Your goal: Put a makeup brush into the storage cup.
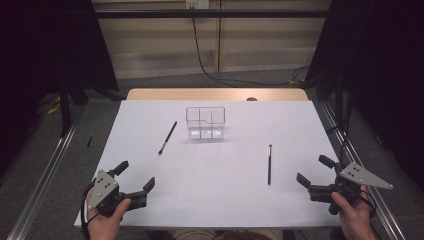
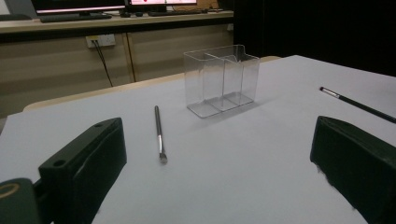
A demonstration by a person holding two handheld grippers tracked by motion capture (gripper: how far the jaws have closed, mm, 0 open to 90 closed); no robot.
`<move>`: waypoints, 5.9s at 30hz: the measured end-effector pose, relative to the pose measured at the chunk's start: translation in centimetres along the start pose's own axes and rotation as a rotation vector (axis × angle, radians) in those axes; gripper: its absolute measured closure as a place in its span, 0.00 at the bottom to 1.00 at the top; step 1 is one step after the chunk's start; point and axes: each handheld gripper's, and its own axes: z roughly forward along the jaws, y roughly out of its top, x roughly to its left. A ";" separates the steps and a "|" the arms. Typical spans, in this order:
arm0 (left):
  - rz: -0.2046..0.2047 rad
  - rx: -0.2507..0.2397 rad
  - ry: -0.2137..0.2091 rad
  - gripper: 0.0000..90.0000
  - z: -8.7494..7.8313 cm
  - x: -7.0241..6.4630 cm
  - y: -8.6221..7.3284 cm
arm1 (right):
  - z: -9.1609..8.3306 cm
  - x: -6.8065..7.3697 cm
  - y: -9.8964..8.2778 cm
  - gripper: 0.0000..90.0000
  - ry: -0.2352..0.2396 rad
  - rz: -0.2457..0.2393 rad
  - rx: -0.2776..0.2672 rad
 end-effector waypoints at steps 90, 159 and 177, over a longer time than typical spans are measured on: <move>-0.003 0.091 -0.041 0.03 10.2 2.5 5.7 | 1.1 0.9 -0.2 0.00 0.088 0.024 -0.021; -0.032 0.919 -0.072 0.11 21.6 7.9 7.1 | 1.2 0.8 -0.3 0.00 0.085 0.019 0.009; -0.045 1.129 -0.044 0.13 23.9 7.8 4.8 | 1.3 0.8 -0.4 0.00 0.089 0.019 0.027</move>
